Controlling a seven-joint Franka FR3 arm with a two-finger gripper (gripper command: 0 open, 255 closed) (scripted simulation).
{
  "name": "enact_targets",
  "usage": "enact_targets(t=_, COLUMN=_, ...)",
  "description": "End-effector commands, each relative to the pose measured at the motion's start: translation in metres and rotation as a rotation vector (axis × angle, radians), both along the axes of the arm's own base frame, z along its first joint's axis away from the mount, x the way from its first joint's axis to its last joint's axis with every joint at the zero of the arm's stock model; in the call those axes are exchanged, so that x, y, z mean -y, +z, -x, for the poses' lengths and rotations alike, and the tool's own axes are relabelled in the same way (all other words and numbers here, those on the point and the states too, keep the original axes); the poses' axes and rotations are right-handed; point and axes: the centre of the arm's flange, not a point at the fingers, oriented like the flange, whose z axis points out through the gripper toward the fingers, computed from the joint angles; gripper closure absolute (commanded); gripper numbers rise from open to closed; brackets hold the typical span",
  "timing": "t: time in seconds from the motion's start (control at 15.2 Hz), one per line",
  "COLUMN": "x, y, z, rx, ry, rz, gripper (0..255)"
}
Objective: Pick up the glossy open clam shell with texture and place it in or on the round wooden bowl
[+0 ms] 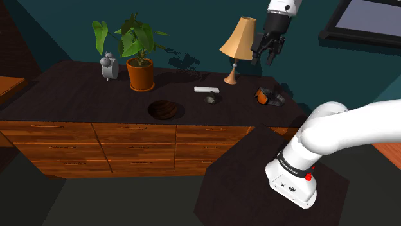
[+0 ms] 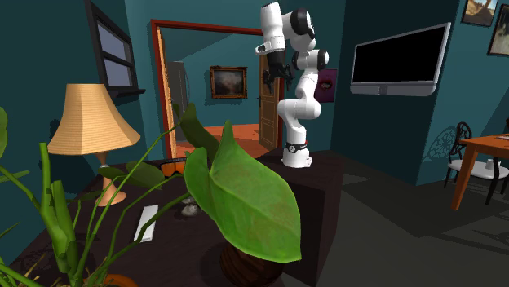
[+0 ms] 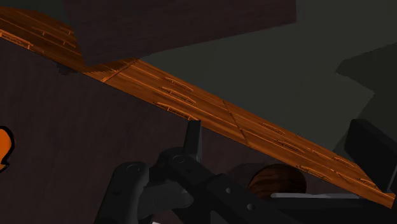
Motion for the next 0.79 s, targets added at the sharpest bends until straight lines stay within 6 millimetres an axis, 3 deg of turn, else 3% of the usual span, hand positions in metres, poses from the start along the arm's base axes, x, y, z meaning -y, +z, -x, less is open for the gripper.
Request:
enact_targets(t=0.0, x=0.0, y=0.0, z=0.0, rx=0.0, ry=0.0, rz=0.0, gripper=0)
enact_targets(t=0.73, x=0.044, y=-0.102, z=-0.088, rx=0.009, ry=-0.036, rz=0.034, gripper=0)
